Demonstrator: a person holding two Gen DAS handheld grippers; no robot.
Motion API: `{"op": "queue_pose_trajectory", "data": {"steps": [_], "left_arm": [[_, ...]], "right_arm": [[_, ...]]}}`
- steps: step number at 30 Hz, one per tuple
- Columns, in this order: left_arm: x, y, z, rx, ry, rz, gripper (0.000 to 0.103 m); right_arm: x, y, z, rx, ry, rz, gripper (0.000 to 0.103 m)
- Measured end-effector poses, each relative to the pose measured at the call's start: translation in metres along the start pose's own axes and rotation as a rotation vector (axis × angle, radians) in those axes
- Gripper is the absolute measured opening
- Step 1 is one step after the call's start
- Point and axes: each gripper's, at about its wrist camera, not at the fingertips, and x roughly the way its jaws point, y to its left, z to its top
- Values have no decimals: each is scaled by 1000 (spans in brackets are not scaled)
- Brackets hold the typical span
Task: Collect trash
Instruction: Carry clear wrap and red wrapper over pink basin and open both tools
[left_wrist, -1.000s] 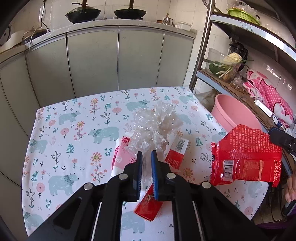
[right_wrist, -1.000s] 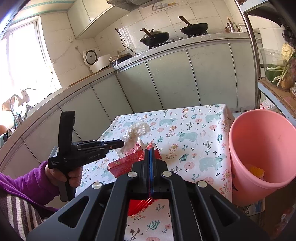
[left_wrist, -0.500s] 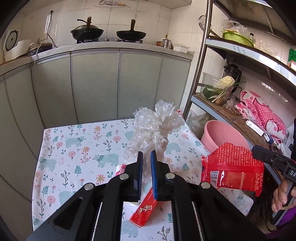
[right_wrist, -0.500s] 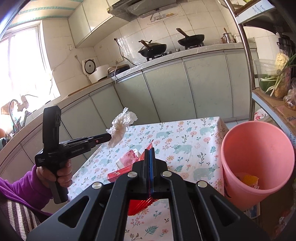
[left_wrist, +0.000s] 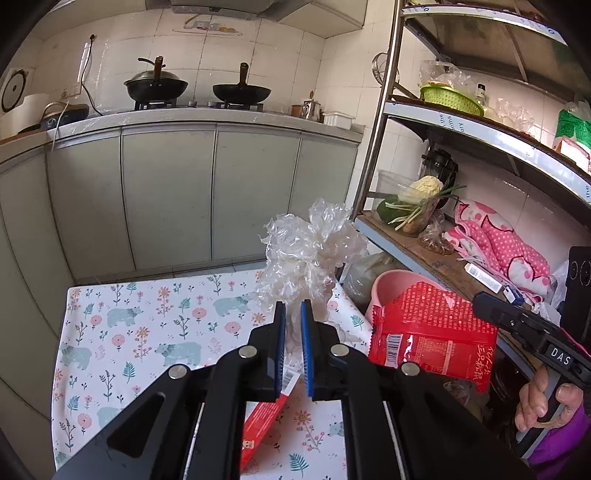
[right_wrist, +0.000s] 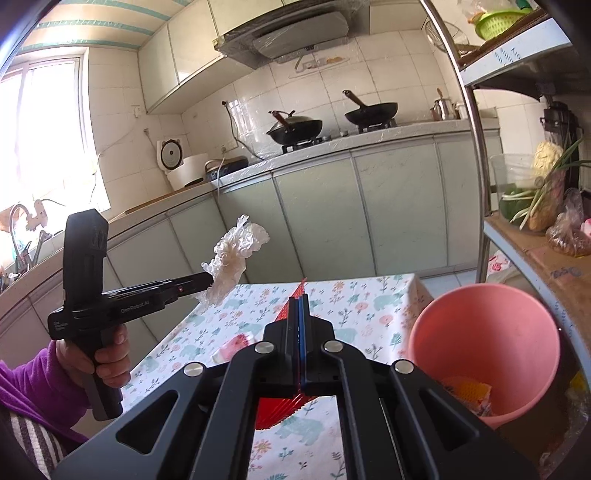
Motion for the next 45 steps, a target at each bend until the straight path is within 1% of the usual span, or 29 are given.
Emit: {"op": "queue_pose_trajectory", "data": {"steps": [5, 10, 13, 19, 26, 35, 40, 45], "left_arm": [[9, -22, 18, 20, -30, -57, 7], [32, -52, 32, 50, -36, -132, 7], [50, -72, 37, 71, -26, -173, 7], [92, -101, 42, 65, 5, -237, 7], [137, -125, 32, 77, 75, -270, 7], [182, -150, 11, 103, 165, -284, 8], [195, -153, 2, 111, 200, -292, 8], [196, -154, -2, 109, 216, -298, 12]], "right_arm": [[-7, -17, 8, 7, -44, -56, 0], [-11, -39, 15, 20, -72, -131, 0], [-12, -54, 17, 33, -81, -183, 1], [-4, -88, 13, 89, -70, -270, 1], [12, -118, 4, 136, -35, -357, 1], [29, -141, -7, 176, 11, -410, 1], [35, -147, -11, 182, 30, -426, 1], [40, -150, -15, 187, 42, -447, 1]]}}
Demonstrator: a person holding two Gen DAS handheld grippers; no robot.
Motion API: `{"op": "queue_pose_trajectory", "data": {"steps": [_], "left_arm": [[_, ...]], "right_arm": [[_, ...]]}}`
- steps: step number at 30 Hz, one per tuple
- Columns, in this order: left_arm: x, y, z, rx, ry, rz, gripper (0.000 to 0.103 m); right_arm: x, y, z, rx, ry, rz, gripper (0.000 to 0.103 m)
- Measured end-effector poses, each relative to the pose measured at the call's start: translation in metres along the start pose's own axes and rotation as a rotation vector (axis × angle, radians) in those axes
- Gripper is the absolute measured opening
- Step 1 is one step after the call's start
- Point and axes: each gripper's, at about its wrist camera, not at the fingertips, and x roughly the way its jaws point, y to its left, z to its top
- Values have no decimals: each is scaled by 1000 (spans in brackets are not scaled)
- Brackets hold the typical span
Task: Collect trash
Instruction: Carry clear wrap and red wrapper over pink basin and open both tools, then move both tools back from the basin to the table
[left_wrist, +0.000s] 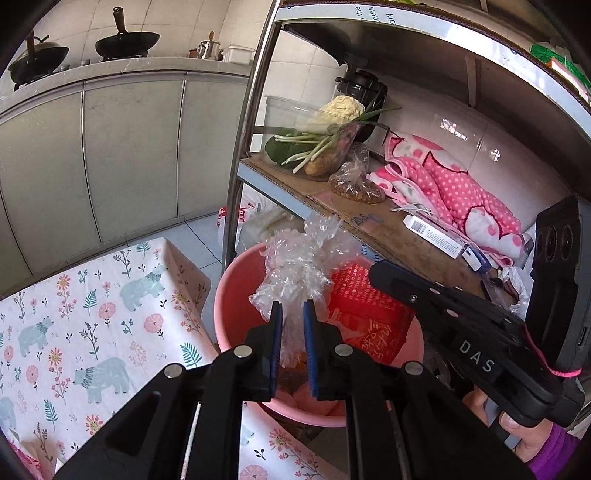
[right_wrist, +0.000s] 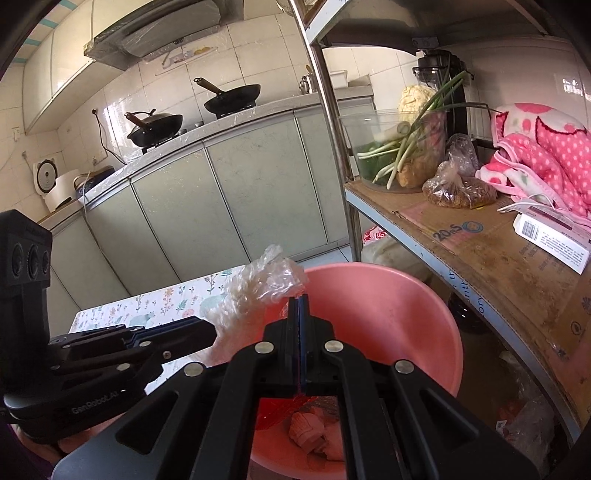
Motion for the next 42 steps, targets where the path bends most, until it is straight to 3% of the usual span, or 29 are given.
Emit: {"op": "queue_pose_trajectory", "data": {"steps": [2, 6, 8, 24, 27, 30, 42], "left_arm": [[-1, 2, 0, -12, 12, -7, 15], [-8, 4, 1, -29, -3, -15, 24], [-11, 5, 2, -39, -8, -17, 25], [-74, -4, 2, -29, -100, -9, 25], [-91, -5, -2, -24, -124, 1, 25], [-109, -5, -6, -15, -141, 11, 25], [-179, 17, -30, -38, -198, 84, 26]], "right_arm": [[2, -2, -1, 12, 10, -6, 2], [-1, -6, -2, 35, 5, 3, 29], [-4, -6, -2, 38, -5, 5, 34], [-40, 23, -3, -14, -38, 52, 36], [-50, 34, -4, -20, -41, 87, 36], [-59, 46, -6, -31, -50, 119, 45], [-82, 107, -19, -123, -29, 239, 46]]}}
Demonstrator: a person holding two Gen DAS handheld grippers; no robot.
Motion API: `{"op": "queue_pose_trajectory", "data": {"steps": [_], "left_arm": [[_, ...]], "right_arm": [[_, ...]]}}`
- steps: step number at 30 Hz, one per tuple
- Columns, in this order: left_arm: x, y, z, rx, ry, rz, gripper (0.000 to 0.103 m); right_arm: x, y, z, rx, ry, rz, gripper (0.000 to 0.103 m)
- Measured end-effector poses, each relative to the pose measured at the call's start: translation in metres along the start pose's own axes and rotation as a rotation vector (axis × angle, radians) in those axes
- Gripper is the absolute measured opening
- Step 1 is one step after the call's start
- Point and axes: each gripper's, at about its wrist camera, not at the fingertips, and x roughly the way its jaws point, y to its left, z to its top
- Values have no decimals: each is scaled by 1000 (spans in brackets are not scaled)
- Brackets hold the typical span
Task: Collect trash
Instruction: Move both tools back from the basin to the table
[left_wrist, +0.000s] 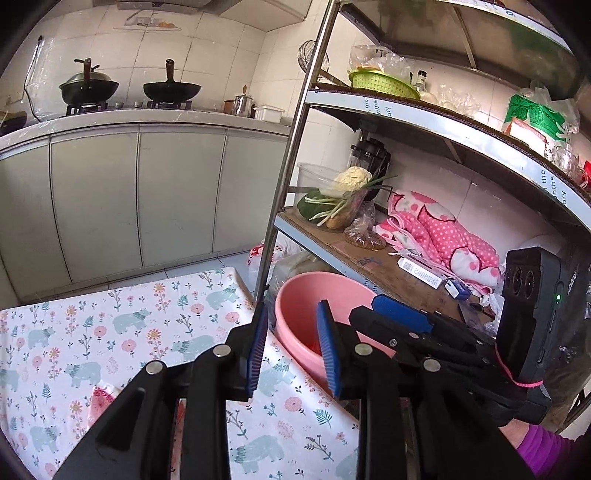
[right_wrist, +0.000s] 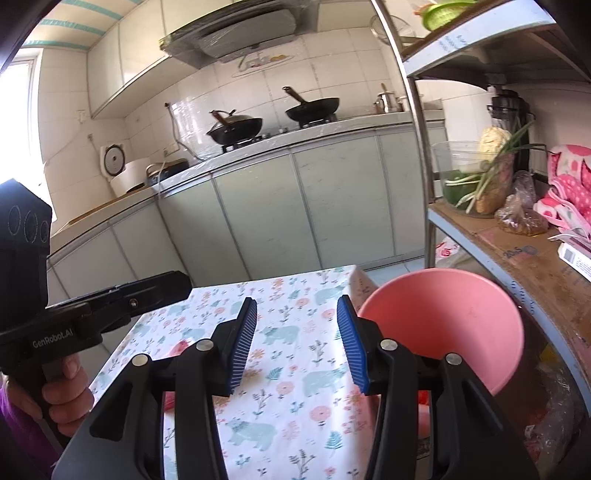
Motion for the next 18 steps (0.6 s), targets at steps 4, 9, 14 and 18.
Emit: {"op": "queue_pose_trajectory", "data": {"steps": [4, 9, 14, 18], "left_arm": [[-24, 16, -6, -23, -15, 41, 30], [-57, 40, -15, -46, -31, 123, 30], [-88, 67, -22, -81, -55, 197, 30], [-105, 86, -31, -111, -53, 242, 30]], "right_arm": [[3, 17, -7, -7, 17, 37, 46], [12, 35, -15, -8, 42, 90, 46], [17, 49, -22, -23, 73, 126, 46], [22, 58, -28, -30, 104, 148, 46]]}}
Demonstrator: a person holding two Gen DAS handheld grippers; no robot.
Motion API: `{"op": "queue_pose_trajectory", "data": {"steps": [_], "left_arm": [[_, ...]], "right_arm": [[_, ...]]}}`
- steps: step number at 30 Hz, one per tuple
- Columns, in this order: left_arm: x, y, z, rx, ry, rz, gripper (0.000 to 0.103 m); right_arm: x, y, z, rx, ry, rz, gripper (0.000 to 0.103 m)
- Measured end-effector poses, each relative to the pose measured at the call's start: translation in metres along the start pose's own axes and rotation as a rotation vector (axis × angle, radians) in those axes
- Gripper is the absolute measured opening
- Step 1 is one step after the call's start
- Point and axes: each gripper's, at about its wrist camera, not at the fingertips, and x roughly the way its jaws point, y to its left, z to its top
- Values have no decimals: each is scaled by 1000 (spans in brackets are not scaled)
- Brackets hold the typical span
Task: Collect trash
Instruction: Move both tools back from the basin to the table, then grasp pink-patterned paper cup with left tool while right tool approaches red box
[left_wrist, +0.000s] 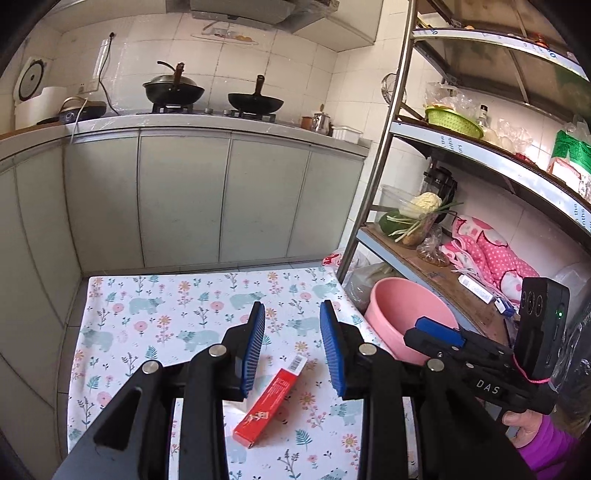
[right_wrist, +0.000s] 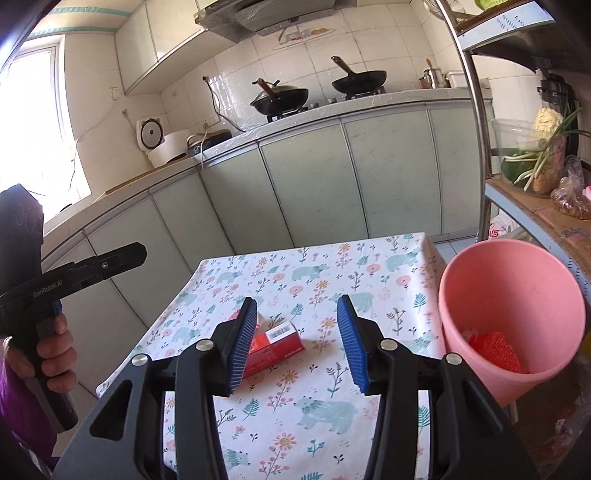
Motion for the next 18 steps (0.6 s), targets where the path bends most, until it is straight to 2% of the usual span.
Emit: {"op": "queue_pose_trajectory", "data": {"steps": [11, 18], "left_arm": [[6, 52, -36, -78, 89, 106, 30], [27, 71, -54, -130, 162, 99, 30]], "right_arm": [[20, 7, -14, 15, 84, 31, 46], [33, 10, -22, 23, 132, 40, 46]]}}
